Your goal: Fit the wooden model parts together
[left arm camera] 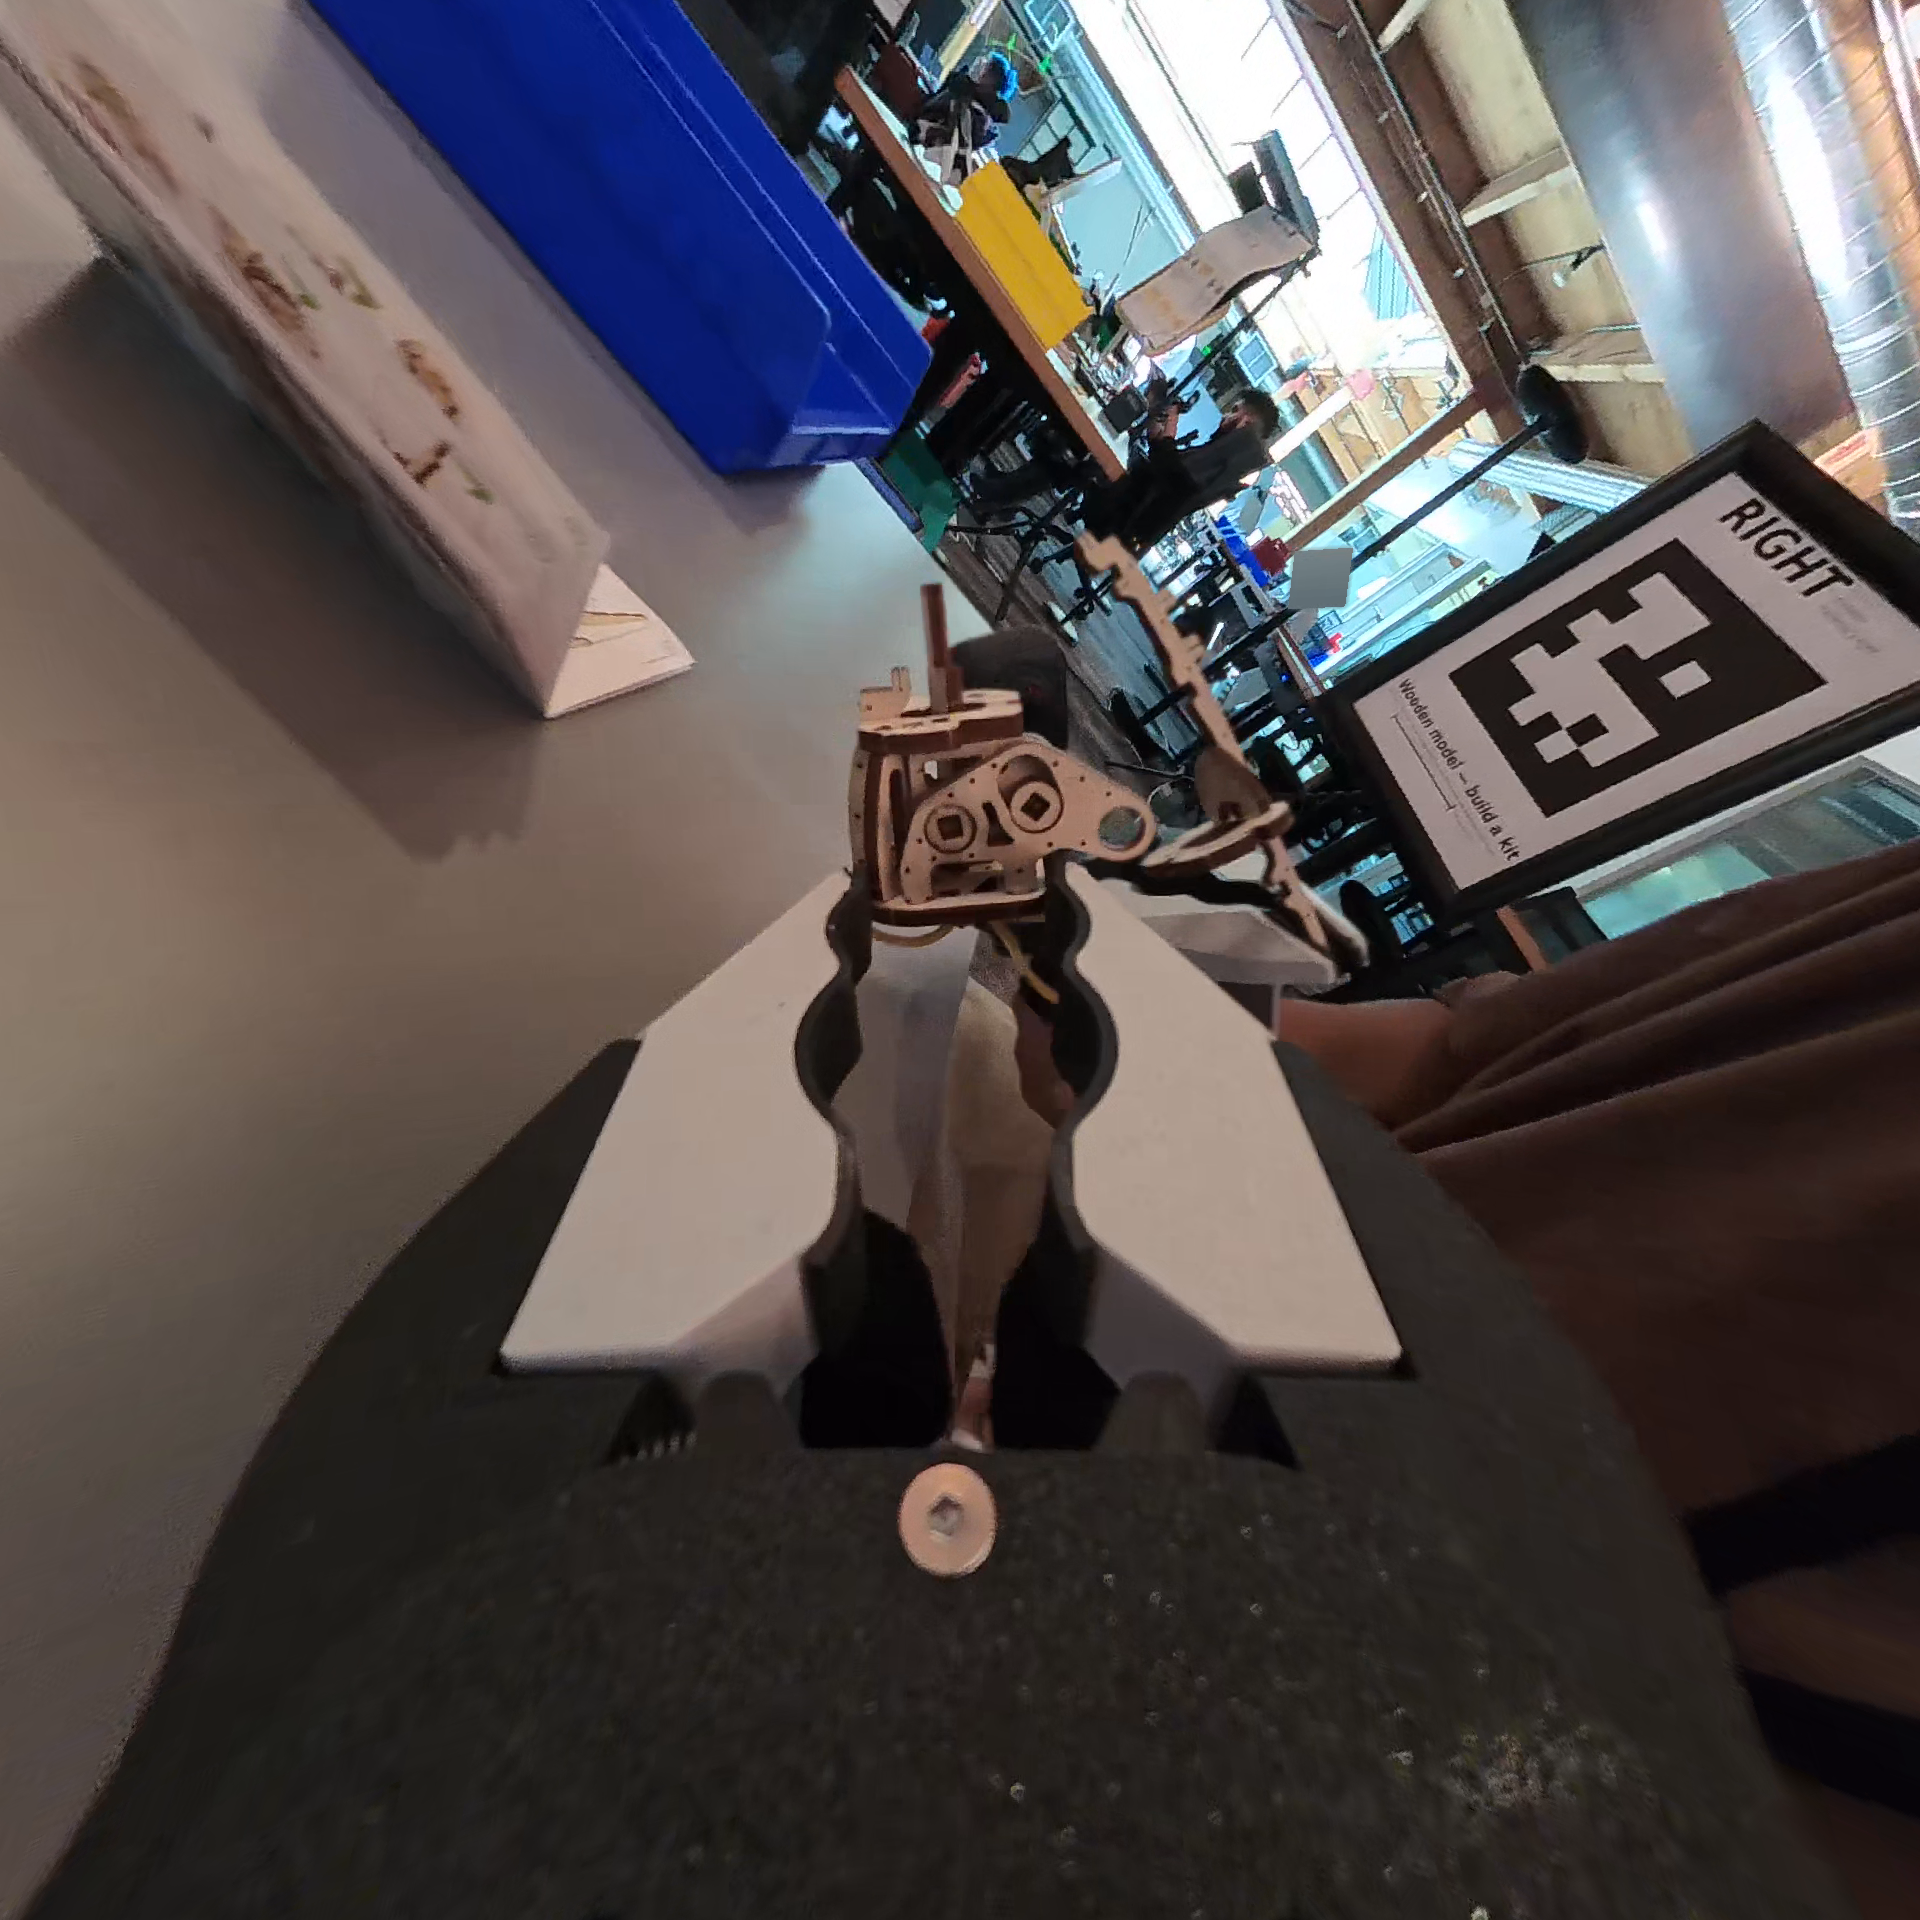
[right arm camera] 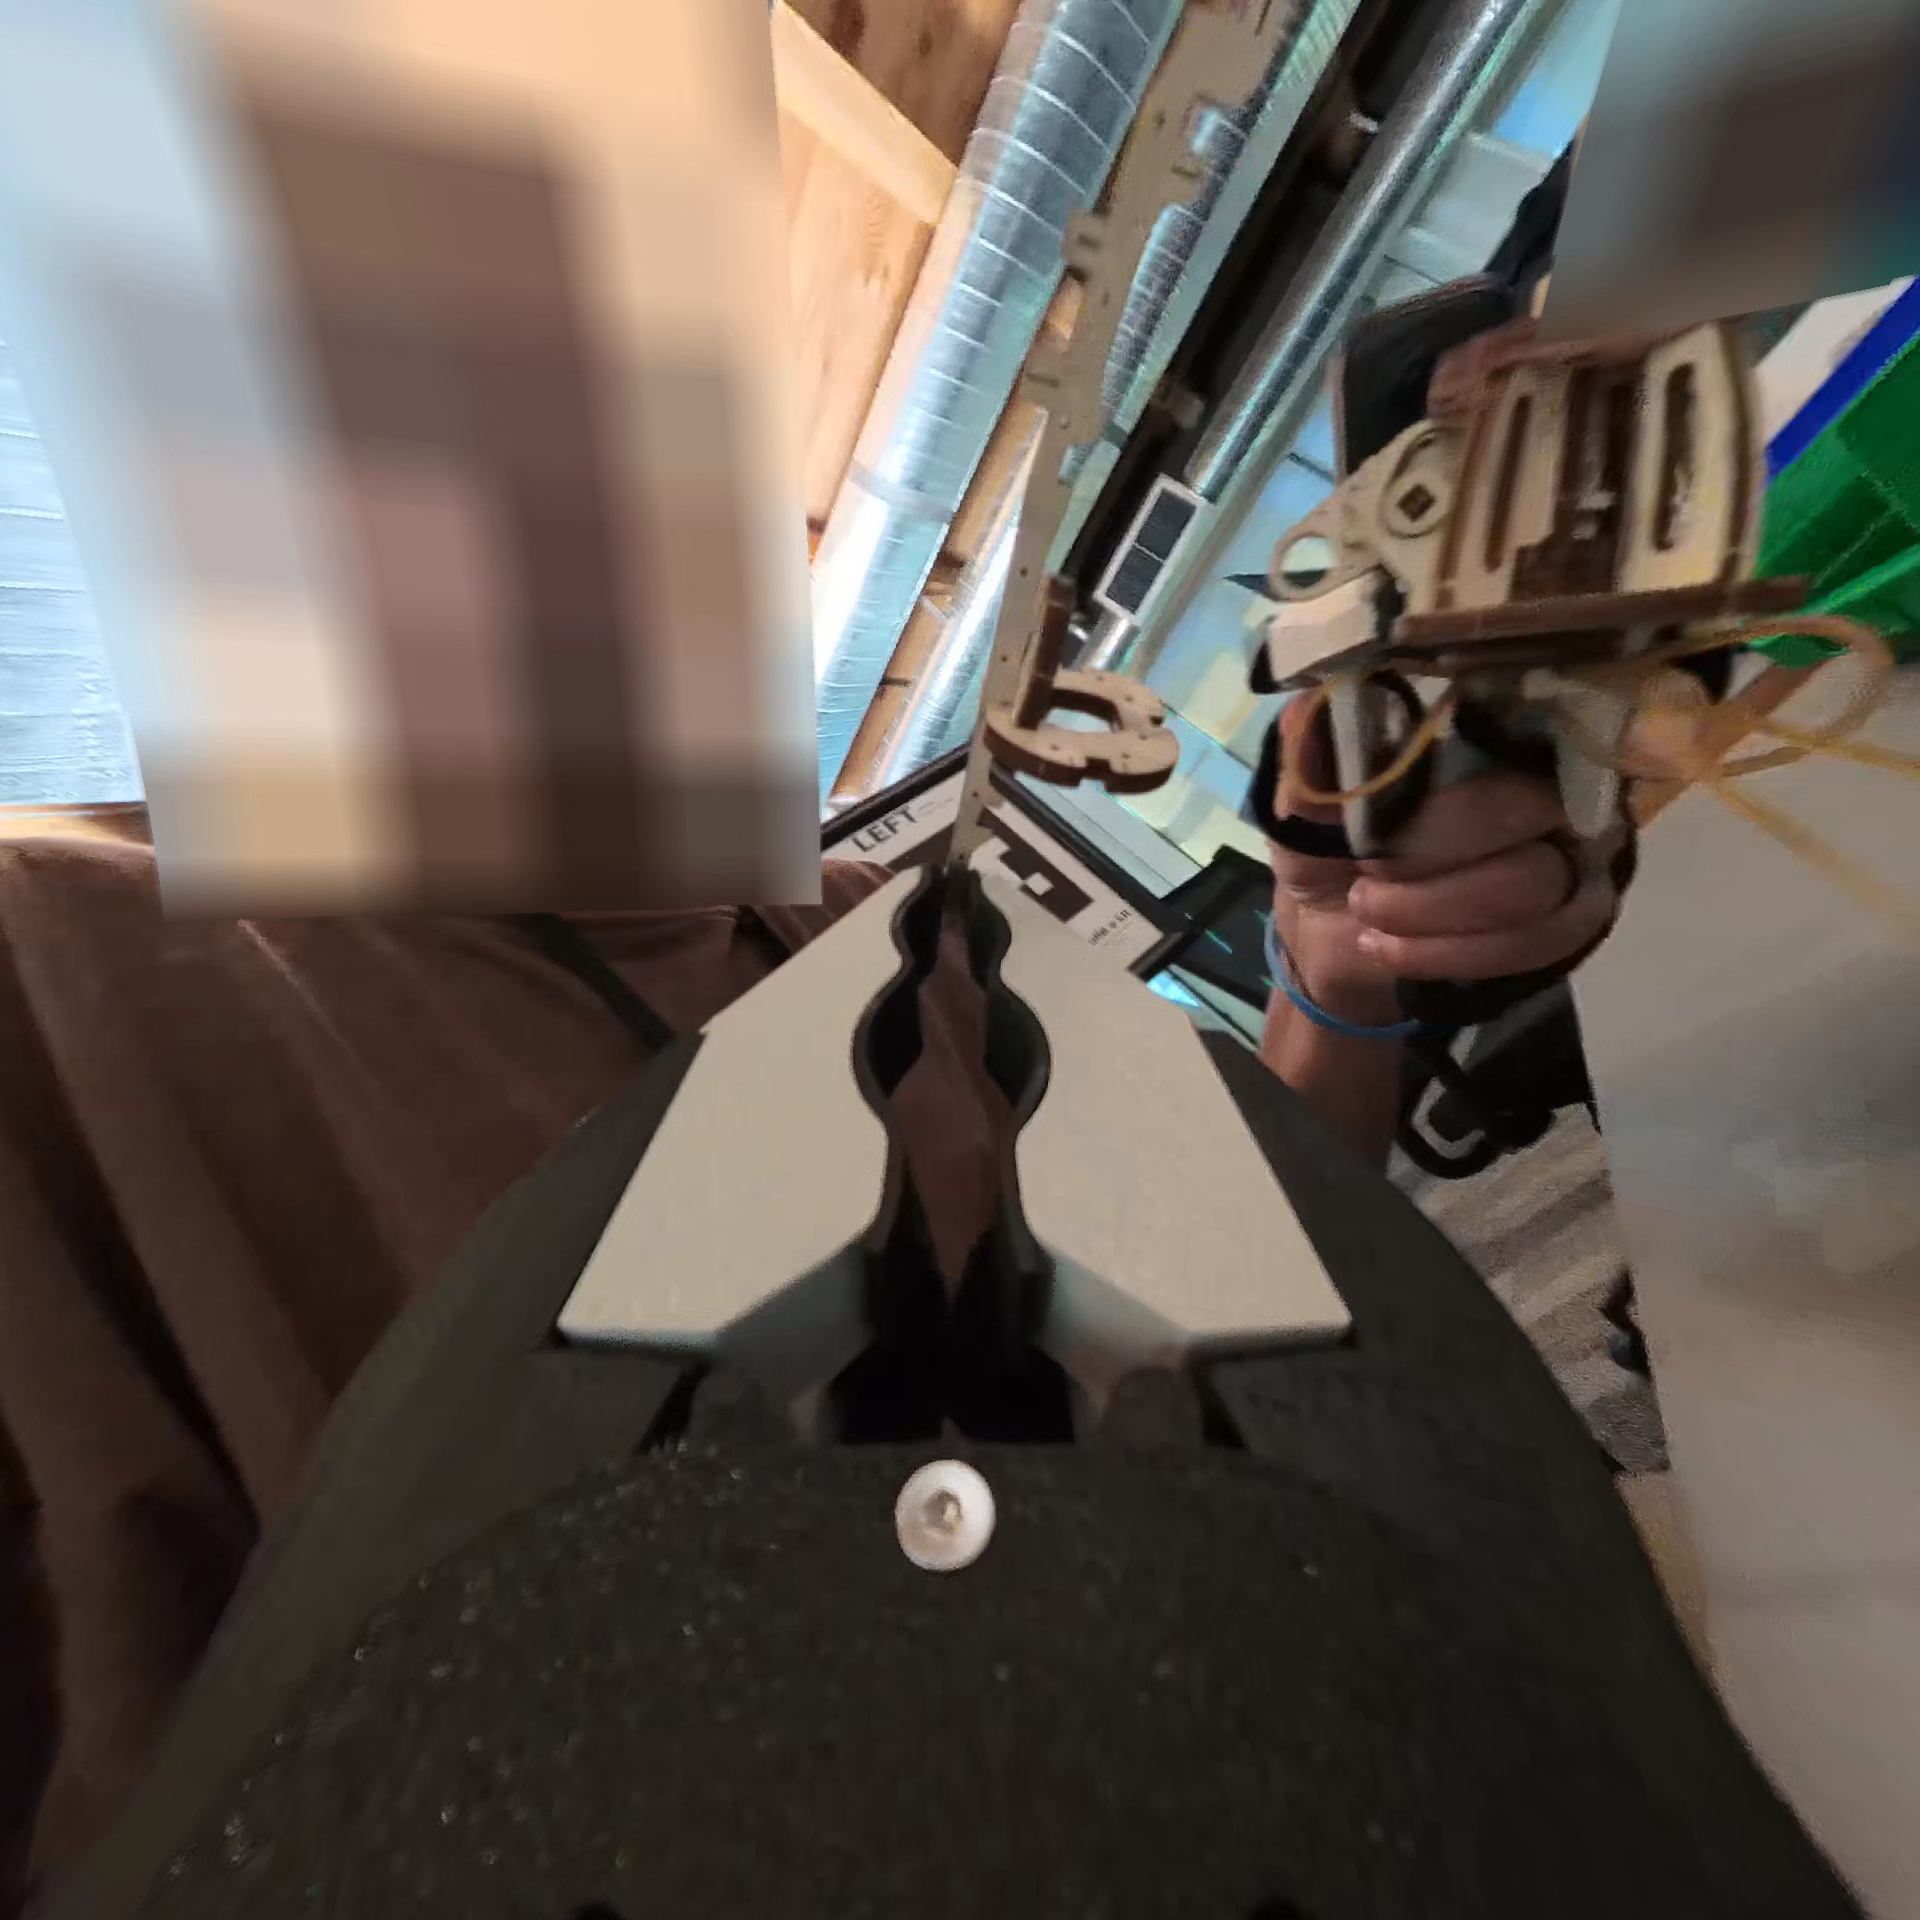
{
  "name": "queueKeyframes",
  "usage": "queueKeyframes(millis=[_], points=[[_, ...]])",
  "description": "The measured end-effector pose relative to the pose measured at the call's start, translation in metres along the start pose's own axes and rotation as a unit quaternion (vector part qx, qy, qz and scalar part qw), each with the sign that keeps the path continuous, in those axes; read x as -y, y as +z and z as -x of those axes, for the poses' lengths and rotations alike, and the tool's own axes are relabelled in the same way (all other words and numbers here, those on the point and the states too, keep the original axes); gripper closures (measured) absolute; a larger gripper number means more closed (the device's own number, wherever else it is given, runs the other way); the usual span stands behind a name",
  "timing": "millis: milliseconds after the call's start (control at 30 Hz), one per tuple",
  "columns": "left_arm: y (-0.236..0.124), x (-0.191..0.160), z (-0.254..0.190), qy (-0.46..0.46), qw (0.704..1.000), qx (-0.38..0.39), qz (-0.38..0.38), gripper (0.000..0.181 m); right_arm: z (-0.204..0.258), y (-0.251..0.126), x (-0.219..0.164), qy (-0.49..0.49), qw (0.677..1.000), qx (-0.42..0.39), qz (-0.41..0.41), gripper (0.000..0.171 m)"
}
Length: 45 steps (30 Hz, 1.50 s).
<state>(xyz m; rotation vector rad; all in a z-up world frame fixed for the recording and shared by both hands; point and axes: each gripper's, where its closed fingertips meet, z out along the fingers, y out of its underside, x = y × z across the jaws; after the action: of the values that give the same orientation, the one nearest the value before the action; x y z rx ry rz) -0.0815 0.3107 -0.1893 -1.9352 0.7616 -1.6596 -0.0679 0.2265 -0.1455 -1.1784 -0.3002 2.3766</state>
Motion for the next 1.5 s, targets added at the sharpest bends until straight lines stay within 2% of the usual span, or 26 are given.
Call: queueKeyframes(millis=[100,233,400,867,1133,1500], points=[[0.004,0.001,-0.007,0.001,1.0,0.005,0.005,0.15,-0.004,-0.001,-0.007,-0.01,0.999,-0.017,0.041,0.167],[0.006,0.003,-0.014,-0.014,1.0,-0.004,0.001,0.15,-0.022,-0.003,-0.026,-0.038,0.986,-0.098,0.129,0.167],[0.009,0.001,-0.018,-0.03,0.999,-0.022,0.001,0.15,-0.028,-0.009,-0.028,-0.063,0.972,-0.152,0.166,0.167],[0.017,-0.009,-0.006,-0.091,0.995,-0.037,0.004,0.15,-0.043,-0.023,-0.03,-0.01,0.962,-0.212,0.174,0.167],[0.022,-0.016,0.01,-0.14,0.989,-0.039,0.001,0.15,-0.056,-0.031,-0.029,0.009,0.938,-0.28,0.205,0.167],[0.019,-0.014,0.015,-0.17,0.984,-0.056,-0.018,0.15,-0.059,-0.034,-0.026,0.034,0.94,-0.279,0.195,0.167]])
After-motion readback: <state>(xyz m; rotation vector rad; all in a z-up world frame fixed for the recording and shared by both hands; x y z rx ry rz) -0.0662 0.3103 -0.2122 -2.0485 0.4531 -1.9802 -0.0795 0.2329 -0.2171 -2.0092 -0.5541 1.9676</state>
